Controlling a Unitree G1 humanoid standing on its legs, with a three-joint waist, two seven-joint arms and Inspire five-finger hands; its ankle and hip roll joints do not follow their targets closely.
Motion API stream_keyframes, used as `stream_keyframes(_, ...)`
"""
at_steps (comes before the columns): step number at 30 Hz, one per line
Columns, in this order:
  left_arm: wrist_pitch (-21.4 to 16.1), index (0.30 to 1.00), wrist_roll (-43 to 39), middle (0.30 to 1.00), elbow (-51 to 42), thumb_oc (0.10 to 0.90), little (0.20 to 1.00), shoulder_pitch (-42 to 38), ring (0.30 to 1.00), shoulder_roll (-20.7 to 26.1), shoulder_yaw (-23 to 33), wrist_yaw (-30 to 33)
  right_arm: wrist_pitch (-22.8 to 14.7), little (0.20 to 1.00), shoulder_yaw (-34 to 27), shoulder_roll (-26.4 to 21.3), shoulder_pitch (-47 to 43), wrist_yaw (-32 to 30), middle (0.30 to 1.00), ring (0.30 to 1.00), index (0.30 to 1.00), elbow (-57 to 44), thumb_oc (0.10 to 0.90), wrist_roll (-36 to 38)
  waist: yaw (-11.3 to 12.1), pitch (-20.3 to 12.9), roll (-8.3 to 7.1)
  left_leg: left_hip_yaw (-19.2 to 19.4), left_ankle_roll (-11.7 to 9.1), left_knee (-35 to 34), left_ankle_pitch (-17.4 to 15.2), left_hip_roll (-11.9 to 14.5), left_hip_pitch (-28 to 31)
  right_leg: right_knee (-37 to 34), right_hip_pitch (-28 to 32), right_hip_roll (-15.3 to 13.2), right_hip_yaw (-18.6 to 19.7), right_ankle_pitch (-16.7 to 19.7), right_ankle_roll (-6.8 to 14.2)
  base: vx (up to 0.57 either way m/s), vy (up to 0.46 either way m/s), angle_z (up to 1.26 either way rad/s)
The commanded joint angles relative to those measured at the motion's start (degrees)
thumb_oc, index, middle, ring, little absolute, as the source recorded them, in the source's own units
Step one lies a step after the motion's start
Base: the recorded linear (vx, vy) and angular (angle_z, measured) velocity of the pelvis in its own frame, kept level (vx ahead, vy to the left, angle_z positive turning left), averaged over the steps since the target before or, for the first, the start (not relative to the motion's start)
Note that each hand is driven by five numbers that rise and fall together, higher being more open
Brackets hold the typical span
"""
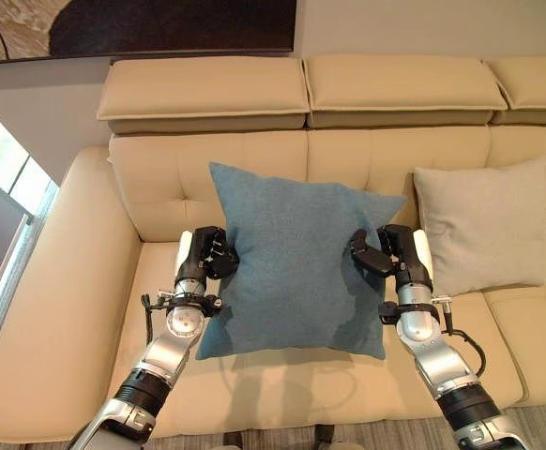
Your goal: Pick up all the scattered cushions and arrange them neatly on the sofa.
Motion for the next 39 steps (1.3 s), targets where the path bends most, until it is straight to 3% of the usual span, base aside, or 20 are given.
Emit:
stream_keyframes(1,-6.2,0.300,7.2,0.300,0.8,0.400,0.300,-18.1,0.300,3.2,-4.5,4.3,-7.0,0.300,0.2,0.4,-16.7,-5.7,0.300,0.300,0.300,-2.7,0.400,-4.2,-0.7,-6.0,-1.87,-3.0,1.8,-1.7,-0.7,-1.6,-5.9,6.8,1.9,-0.2,2.5,-12.3,4.2,-0.23,-0.026,0.30)
stream_keyframes(2,-6.0,0.300,7.3,0.300,3.2,0.400,0.300,-23.5,0.300,3.8,-6.2,5.2,-6.2,0.300,1.7,-0.7,-22.2,-7.2,0.300,0.300,0.300,-0.4,0.400,-4.6,-0.7,-5.1,-1.74,-3.3,1.6,-2.5,0.5,-1.6,-8.7,6.0,-0.8,0.0,2.5,-11.3,4.3,-0.11,-0.011,0.24)
stream_keyframes(3,-6.0,0.300,7.3,0.300,3.2,0.400,0.300,-23.5,0.300,3.8,-6.2,5.2,-6.2,0.300,1.7,-0.7,-22.3,-7.2,0.300,0.300,0.300,-0.3,0.400,-4.5,-0.7,-5.2,-1.73,-3.3,1.6,-2.5,0.5,-1.6,-8.8,6.0,-1.0,0.0,2.5,-11.3,4.2,-0.21,-0.014,0.17)
stream_keyframes(4,-5.7,0.300,8.5,0.300,7.1,0.400,0.300,-31.0,0.300,4.7,-9.1,6.9,-6.0,0.300,4.0,-2.4,-29.9,-9.2,0.300,0.300,0.300,2.4,0.400,-5.2,-0.7,-3.8,-1.69,-3.6,1.2,-2.9,1.5,-1.6,-11.8,5.3,-3.8,0.1,2.8,-10.2,4.5,-0.14,0.007,0.16)
stream_keyframes(6,-5.7,0.300,10.5,0.300,10.6,0.400,0.300,-38.5,0.300,6.2,-11.7,9.2,-5.9,0.300,6.1,-3.9,-38.1,-11.4,0.300,0.300,0.300,5.1,0.400,-6.1,-0.7,-3.0,-1.47,-3.8,0.7,-3.0,2.9,-1.8,-15.4,4.9,-7.2,0.0,2.8,-8.7,4.7,-0.14,0.028,0.22)
stream_keyframes(11,-5.2,0.300,10.8,0.300,17.6,0.400,0.300,-46.0,0.300,5.6,-12.6,14.6,-4.4,0.300,8.4,-4.6,-45.5,-16.5,0.300,0.300,0.300,8.3,0.400,-9.0,-1.2,-2.7,-0.95,-3.3,-0.8,-3.0,3.9,-2.2,-21.1,2.9,-11.6,-0.4,3.0,-6.6,5.2,-0.03,0.044,0.03)
stream_keyframes(12,-5.2,0.900,9.5,0.900,20.1,0.800,0.900,-46.0,0.900,4.5,-11.9,15.7,-3.7,0.300,9.2,-4.3,-46.7,-17.8,0.300,0.300,0.300,10.0,0.400,-10.4,-1.4,-2.4,-0.92,-3.0,-1.0,-3.0,4.2,-2.3,-22.3,2.5,-12.5,-0.5,3.1,-6.0,5.4,-0.02,0.043,-0.01)
stream_keyframes(13,-5.6,0.900,7.6,0.900,22.1,0.800,0.900,-46.2,0.900,3.5,-12.1,14.9,-3.2,0.462,9.8,-4.1,-47.3,-18.5,0.462,0.462,0.462,11.2,0.508,-10.7,-1.5,-2.4,-0.82,-3.0,-1.2,-3.0,4.5,-2.3,-23.2,2.1,-13.2,-0.6,3.3,-5.5,5.4,-0.05,0.053,-0.02)
stream_keyframes(14,-5.6,0.900,6.2,0.900,24.7,0.800,0.900,-45.8,0.900,3.1,-11.6,14.4,-2.6,0.900,10.0,-3.9,-47.6,-18.8,0.900,0.900,0.900,12.2,0.800,-11.0,-1.7,-2.1,-0.76,-2.8,-1.3,-3.0,4.8,-2.4,-24.0,1.9,-14.0,-0.7,3.4,-5.0,5.6,-0.03,0.034,-0.02)
stream_keyframes(21,-4.3,0.900,1.7,0.900,38.1,0.800,0.900,-41.7,0.900,-1.6,-8.5,14.0,-0.1,0.900,12.6,-0.4,-45.7,-18.7,0.900,0.900,0.900,20.0,0.800,-11.3,-2.1,-1.0,-1.13,-2.6,-2.1,-3.0,6.3,-2.3,-29.2,0.5,-19.1,-0.9,4.2,-3.1,5.8,-0.03,0.038,-0.15)
stream_keyframes(28,-3.8,0.900,0.5,0.900,41.5,0.800,0.900,-38.5,0.900,-4.3,-6.8,15.0,-2.4,0.900,8.4,1.3,-41.9,-22.2,0.900,0.900,0.900,19.6,0.800,-7.9,-2.7,-0.9,-2.06,-3.0,-2.7,-3.0,6.9,-2.2,-33.0,0.4,-23.3,-1.0,4.1,-2.0,6.0,-0.02,0.009,-0.02)
stream_keyframes(34,-4.9,0.900,-0.1,0.900,37.2,0.800,0.900,-37.0,0.900,-2.8,-5.9,15.0,-6.1,0.900,2.9,0.7,-36.3,-22.7,0.900,0.900,0.900,16.5,0.800,-3.4,-2.9,-1.9,-2.15,-3.5,-2.6,-3.0,6.5,-2.3,-34.1,0.3,-24.5,-1.2,3.7,-1.8,6.5,0.01,0.009,-0.03)
stream_keyframes(38,-7.6,0.900,-4.9,0.900,26.5,0.800,0.900,-31.2,0.900,-1.0,-0.1,15.3,-8.8,0.900,-3.4,0.1,-28.6,-23.0,0.900,0.900,0.900,12.0,0.800,-0.8,-2.4,-2.7,-1.68,-3.4,-2.3,-3.0,5.6,-2.7,-31.7,0.3,-22.4,-1.2,3.7,-2.5,6.3,0.03,0.003,-0.02)
stream_keyframes(39,-10.4,0.900,-10.8,0.900,20.5,0.800,0.900,-26.4,0.900,-0.4,4.2,13.8,-9.4,0.900,-6.7,-0.5,-23.7,-21.9,0.900,0.900,0.900,9.2,0.800,-0.3,-2.1,-3.2,-1.41,-3.3,-2.0,-3.0,4.9,-2.9,-30.0,0.3,-20.7,-1.4,3.6,-2.9,6.1,0.05,0.011,-0.04)
